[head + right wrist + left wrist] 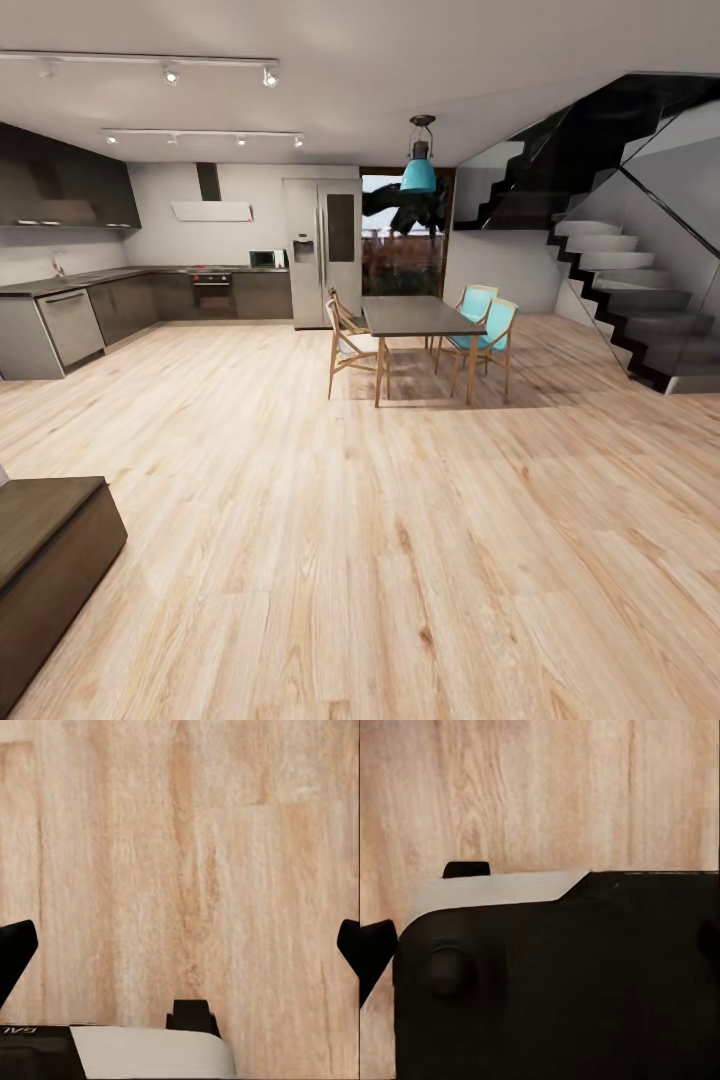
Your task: Turn on the radio receiver that's on the table in the living room.
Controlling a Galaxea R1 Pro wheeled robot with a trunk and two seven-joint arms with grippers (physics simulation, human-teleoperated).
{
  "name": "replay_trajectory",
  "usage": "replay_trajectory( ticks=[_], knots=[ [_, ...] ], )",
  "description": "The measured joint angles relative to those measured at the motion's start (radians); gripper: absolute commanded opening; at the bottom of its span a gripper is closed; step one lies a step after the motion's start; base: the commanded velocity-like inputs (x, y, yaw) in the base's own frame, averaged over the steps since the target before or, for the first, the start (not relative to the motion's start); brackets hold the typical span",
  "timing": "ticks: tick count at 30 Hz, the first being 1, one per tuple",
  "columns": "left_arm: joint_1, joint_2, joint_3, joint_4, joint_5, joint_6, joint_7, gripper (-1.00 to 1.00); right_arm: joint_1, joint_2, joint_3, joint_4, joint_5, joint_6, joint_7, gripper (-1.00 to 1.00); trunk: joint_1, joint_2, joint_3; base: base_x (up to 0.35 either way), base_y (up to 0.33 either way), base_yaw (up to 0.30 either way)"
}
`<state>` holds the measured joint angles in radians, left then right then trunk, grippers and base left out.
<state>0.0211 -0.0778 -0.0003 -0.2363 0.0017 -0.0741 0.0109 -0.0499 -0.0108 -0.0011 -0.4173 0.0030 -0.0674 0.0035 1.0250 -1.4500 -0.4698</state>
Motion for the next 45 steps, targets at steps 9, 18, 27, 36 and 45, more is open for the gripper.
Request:
replay_trajectory(
  ticks=[9,18,27,36,45],
  knots=[
    [-0.002,0.0,0.015,-0.306,0.002,0.177,0.174,1.0,-0.111,-0.069,0.0,-0.098,0.003,0.141,0.005,1.0,0.0,0.0,0.0,0.0,0.0,0.0],
    [-0.015,0.009,0.065,-0.508,0.068,0.28,0.191,1.0,-0.168,-0.189,0.001,-0.089,-0.006,0.154,0.007,1.0,0.0,0.0,0.0,0.0,0.0,0.0],
    [-0.015,0.023,0.099,-0.479,0.069,0.229,0.189,1.0,-0.168,-0.189,0.017,-0.018,-0.003,0.085,0.006,1.0,0.0,0.0,0.0,0.0,0.0,-0.075],
    [-0.015,0.023,0.099,-0.459,0.066,0.225,0.189,1.0,-0.168,-0.189,0.031,-0.005,-0.001,0.083,0.005,1.0,0.0,0.0,0.0,0.0,0.0,-0.263],
    [-0.015,0.024,0.098,-0.457,0.065,0.224,0.189,1.0,-0.168,-0.189,0.032,-0.005,-0.001,0.083,0.004,1.0,0.0,0.0,0.0,0.0,0.0,-0.277]
  ],
)
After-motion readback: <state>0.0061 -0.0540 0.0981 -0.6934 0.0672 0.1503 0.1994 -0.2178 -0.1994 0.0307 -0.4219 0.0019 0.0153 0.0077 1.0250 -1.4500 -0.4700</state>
